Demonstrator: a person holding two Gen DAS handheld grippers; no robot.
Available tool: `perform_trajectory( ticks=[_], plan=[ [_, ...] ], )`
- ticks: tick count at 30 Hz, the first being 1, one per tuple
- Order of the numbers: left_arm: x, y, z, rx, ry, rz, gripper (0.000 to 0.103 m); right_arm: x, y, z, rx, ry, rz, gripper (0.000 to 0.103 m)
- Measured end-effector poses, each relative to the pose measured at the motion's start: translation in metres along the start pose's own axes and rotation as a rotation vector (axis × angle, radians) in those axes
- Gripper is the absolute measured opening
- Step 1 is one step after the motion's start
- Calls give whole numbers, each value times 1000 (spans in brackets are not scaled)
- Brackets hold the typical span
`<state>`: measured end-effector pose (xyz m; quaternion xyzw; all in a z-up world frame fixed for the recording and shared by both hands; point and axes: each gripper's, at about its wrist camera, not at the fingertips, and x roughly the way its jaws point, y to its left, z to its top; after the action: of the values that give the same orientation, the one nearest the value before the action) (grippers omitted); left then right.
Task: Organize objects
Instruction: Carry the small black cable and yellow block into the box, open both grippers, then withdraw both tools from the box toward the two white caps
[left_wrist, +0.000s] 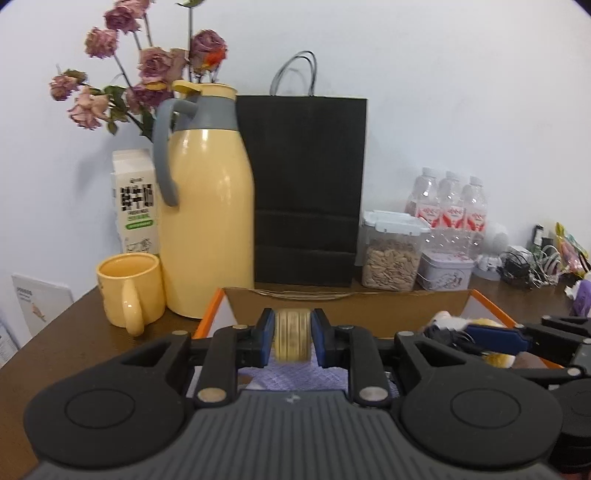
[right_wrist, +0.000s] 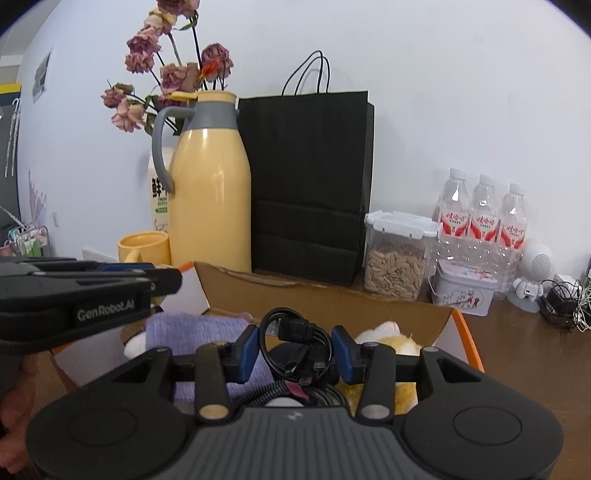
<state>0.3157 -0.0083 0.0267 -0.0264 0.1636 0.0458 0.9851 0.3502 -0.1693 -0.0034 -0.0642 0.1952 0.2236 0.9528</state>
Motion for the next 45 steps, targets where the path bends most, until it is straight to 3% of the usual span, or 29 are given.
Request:
perform_trajectory(
  ticks=[1, 2, 3, 4, 5, 7, 21, 34, 39, 45],
  plan=[
    [-1, 1, 0, 2, -4, 5, 44, -1, 0, -1, -3, 5, -3, 43],
    [-2, 2, -1, 1, -8, 14, 57, -3, 0, -2, -4, 4, -7, 51],
    [-4, 2, -1, -1, -15, 26, 83, -4, -1, -2, -3, 5, -13, 59],
    [-6, 3, -2, -4, -30, 40, 101, -6, -2, -3, 2, 1, -21, 81],
    [-9, 4, -2, -8, -46, 52, 103, -9, -2, -3, 7, -8, -26, 97],
    [-13, 5, -1, -12, -58, 60, 103, -14, -4, -2, 19, -33, -29, 103],
    [-27, 7, 1, -24, -70, 43, 103, -25, -3, 1, 33, -39, -31, 103],
    [-75, 15, -2, -16, -106, -44, 103, -77, 2, -9, -2, -82, -18, 103],
    [-90, 15, -15, 18, -73, -79, 103, -96, 7, -28, -33, -65, -14, 103],
    [-97, 19, -43, 53, 23, -74, 103, -107, 13, -53, -47, -4, 0, 103]
  ],
)
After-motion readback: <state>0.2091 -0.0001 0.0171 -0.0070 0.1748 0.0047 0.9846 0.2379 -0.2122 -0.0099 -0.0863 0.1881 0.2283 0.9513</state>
